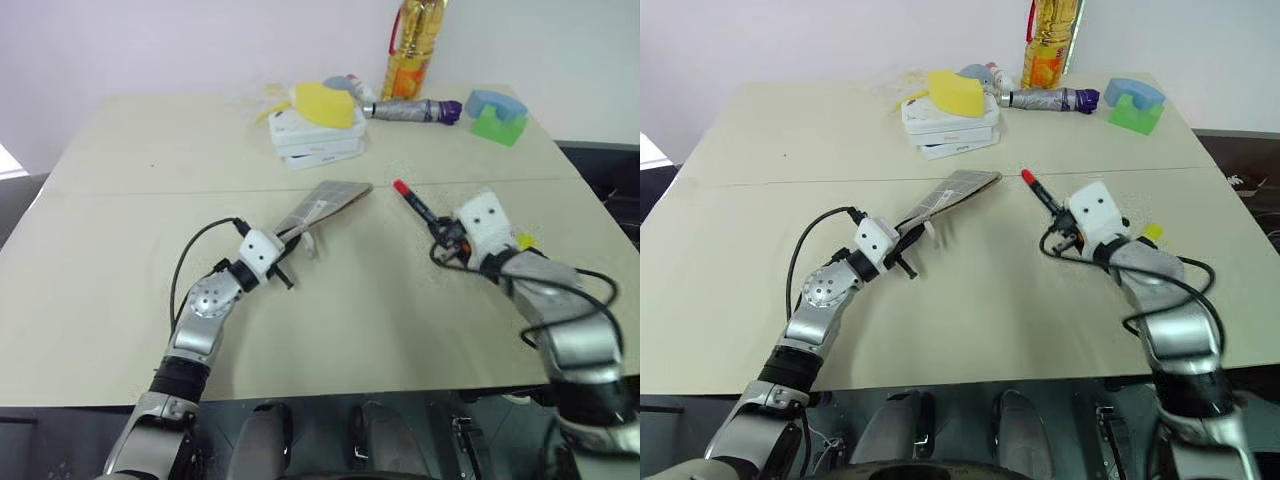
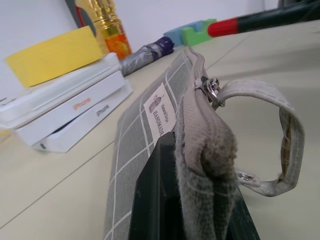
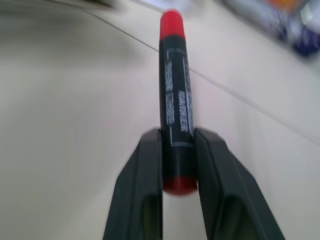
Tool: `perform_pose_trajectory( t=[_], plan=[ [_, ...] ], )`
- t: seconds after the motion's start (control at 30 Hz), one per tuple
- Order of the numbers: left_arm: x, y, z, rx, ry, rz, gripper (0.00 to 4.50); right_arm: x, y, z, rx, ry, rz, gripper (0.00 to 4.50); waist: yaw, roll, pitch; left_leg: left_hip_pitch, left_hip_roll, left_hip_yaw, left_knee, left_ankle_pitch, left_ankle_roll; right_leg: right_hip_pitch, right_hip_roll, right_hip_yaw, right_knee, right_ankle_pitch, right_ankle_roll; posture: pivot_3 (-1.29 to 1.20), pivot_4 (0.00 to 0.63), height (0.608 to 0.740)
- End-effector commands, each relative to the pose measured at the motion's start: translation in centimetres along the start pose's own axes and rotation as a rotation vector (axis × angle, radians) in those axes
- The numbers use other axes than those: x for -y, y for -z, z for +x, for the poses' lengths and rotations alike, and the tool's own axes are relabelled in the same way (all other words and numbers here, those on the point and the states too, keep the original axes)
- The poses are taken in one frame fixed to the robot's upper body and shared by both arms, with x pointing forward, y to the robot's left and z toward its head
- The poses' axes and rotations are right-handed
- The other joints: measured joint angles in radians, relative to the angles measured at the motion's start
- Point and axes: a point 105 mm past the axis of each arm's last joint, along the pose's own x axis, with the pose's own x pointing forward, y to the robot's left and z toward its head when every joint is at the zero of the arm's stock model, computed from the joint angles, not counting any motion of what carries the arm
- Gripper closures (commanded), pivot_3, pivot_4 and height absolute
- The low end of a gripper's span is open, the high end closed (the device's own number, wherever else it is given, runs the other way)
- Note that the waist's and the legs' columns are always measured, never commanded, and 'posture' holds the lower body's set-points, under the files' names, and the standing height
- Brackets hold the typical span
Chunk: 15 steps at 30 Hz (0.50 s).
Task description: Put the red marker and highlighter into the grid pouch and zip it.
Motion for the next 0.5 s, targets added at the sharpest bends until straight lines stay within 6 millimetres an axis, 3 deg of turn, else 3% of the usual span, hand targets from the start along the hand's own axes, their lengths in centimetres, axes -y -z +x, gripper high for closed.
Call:
perform_pose_trajectory(
  t=[0.03,0.5],
  plan=[
    [-0.47,-1.31,0.46,0.058,0.004,-0.007,4.50,-1.49,-2.62,-1.20,0.099,-0.074,-0.058,4.14,0.000,0.000,0.000,0.000,0.000,-0.001,0.000,0.000,0.000,0.000,0.000,0.000,0.001,0.000,0.000,0.00,0.150,0.740],
    [0.18,-1.82,0.53,0.087,0.067,-0.018,4.50,-1.88,-2.09,-0.59,0.068,-0.083,-0.063,4.14,0.008,0.000,0.000,-0.001,0.000,-0.001,0.001,0.000,0.000,0.000,0.000,0.000,0.000,0.000,0.000,0.00,0.150,0.740]
  ],
)
